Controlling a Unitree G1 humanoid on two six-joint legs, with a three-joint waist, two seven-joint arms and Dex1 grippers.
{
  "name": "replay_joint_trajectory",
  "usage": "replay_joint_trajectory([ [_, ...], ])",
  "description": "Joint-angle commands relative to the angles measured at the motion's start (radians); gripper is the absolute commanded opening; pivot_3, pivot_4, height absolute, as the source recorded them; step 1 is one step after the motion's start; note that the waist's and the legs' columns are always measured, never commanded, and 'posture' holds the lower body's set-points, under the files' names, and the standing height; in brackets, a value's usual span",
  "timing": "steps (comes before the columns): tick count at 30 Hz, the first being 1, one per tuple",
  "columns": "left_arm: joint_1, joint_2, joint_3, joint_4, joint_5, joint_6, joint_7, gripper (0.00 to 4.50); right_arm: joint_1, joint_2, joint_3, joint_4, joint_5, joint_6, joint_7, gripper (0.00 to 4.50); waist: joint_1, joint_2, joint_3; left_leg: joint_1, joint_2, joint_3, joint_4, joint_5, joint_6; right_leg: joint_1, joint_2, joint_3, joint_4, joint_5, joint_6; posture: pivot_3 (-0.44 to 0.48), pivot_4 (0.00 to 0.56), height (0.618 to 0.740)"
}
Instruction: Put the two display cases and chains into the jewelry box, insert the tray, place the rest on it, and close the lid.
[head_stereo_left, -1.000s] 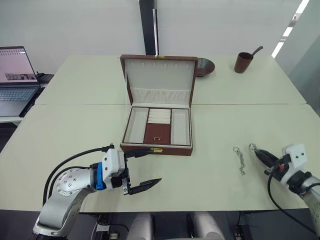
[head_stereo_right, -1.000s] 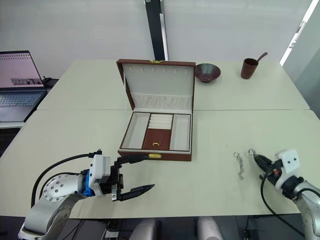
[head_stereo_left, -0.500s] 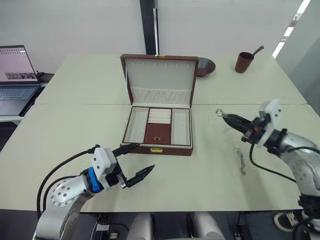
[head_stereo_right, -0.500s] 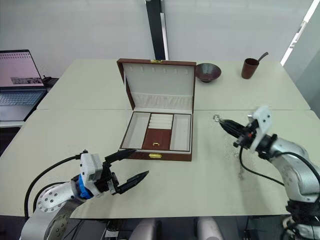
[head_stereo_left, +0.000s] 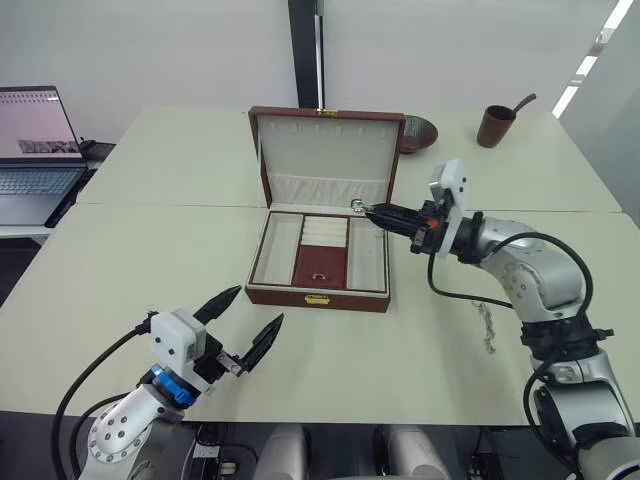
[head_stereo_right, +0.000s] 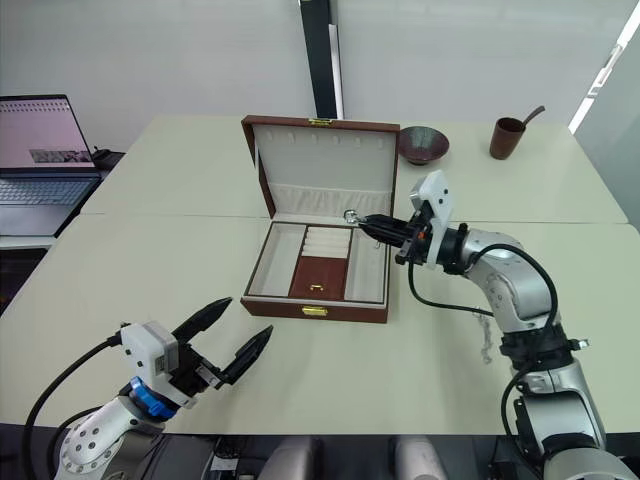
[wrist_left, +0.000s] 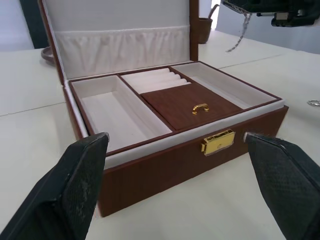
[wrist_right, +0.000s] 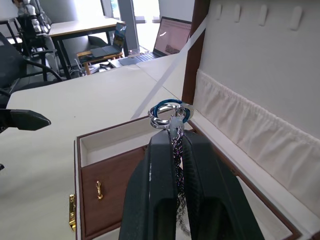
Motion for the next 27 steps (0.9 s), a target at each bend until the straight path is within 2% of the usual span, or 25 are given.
replay_joint_trajectory([
  [1, 0.057, -0.049, 0.049, -0.037, 0.004, -0.056, 0.05, 4.5, -0.101, 0.075, 0.065, 0.048, -0.043, -0.047, 0.024, 0.01, -0.006, 0.0, 0.0, 0.0, 0.0, 0.0, 0.0, 0.0, 0.0, 0.0, 0.0, 0.0, 0.0, 0.0, 0.0, 0.0, 0.15, 0.74],
  [8, 0.097, -0.104, 0.079, -0.015, 0.003, -0.106, 0.091, 4.5, -0.202, 0.197, 0.144, 0.181, -0.141, -0.107, 0.027, 0.01, -0.007, 0.0, 0.0, -0.002, 0.0, 0.0, -0.001, 0.0, 0.0, -0.004, 0.001, 0.0, 0.001, 0.0, -0.001, 0.0, 0.15, 0.74],
  [17, 0.109, -0.123, 0.073, -0.026, 0.01, -0.117, 0.12, 4.5, -0.289, 0.327, 0.188, 0.338, -0.248, -0.172, 0.002, 0.01, -0.009, 0.0, 0.0, -0.003, 0.0, 0.0, -0.001, 0.0, 0.0, -0.006, 0.0, 0.002, 0.001, 0.0, 0.0, 0.0, 0.15, 0.74],
  [27, 0.102, -0.132, 0.058, -0.025, 0.026, -0.125, 0.128, 4.5, -0.319, 0.405, 0.205, 0.451, -0.322, -0.223, 0.0, 0.01, -0.017, 0.0, 0.0, -0.003, 0.0, 0.0, -0.002, 0.0, 0.0, -0.007, 0.0, 0.002, 0.001, 0.0, 0.0, 0.0, 0.15, 0.74],
])
